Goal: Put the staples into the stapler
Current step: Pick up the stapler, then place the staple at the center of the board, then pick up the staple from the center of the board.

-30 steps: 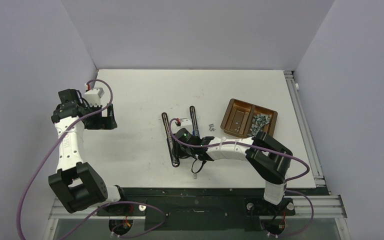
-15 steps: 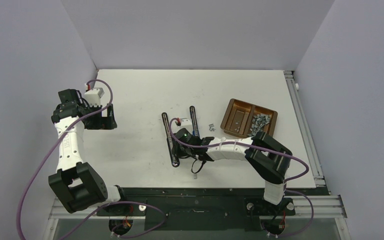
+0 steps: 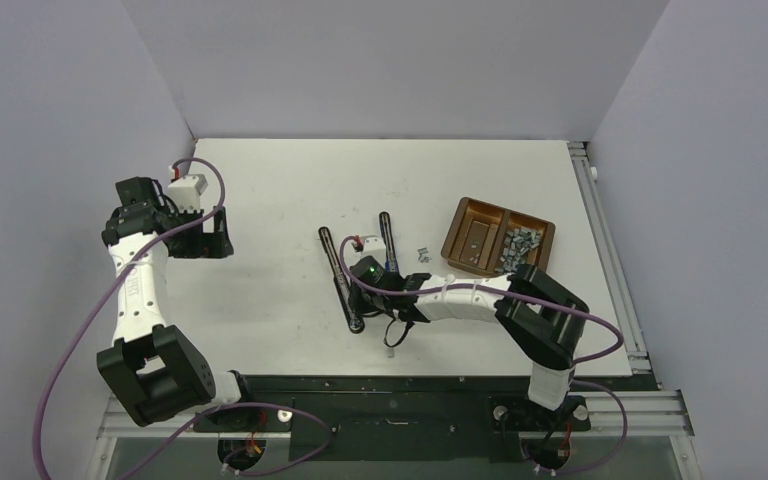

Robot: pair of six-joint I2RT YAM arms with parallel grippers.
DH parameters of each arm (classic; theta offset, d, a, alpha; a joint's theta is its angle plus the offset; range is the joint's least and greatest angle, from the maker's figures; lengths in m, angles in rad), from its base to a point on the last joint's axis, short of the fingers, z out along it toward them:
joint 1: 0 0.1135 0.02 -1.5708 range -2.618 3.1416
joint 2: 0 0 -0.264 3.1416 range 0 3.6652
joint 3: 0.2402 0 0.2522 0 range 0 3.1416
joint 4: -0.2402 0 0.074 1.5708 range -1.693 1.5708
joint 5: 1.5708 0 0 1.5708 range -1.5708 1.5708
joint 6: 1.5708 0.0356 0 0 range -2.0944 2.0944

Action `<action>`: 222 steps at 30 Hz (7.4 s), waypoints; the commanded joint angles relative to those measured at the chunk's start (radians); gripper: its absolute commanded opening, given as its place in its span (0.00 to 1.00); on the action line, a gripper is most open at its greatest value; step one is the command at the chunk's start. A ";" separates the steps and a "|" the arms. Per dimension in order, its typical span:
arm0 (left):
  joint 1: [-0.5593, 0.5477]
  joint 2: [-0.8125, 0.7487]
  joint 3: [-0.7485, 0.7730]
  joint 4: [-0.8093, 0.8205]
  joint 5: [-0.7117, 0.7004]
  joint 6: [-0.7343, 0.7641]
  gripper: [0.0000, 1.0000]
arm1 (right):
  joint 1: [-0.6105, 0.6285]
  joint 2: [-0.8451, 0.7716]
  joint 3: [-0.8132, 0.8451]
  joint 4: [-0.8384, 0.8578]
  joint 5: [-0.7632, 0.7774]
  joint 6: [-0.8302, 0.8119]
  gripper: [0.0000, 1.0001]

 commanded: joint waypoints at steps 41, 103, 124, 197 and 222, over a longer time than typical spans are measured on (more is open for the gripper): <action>0.021 -0.035 0.047 0.001 0.025 0.021 0.96 | 0.024 -0.263 -0.153 -0.617 0.647 0.160 0.09; 0.021 -0.037 0.048 0.005 0.028 0.019 0.96 | -0.245 -0.263 -0.218 -0.464 0.068 0.064 0.42; 0.022 -0.034 0.036 0.030 0.034 0.009 0.96 | -0.296 -0.169 -0.095 -0.622 0.005 -0.013 0.29; 0.020 0.086 -0.018 0.077 0.021 -0.121 0.96 | 0.110 -0.022 0.120 -0.014 0.390 -0.252 0.08; 0.020 0.104 -0.019 0.088 0.017 -0.136 0.96 | 0.153 -0.001 0.116 -0.012 0.411 -0.243 0.08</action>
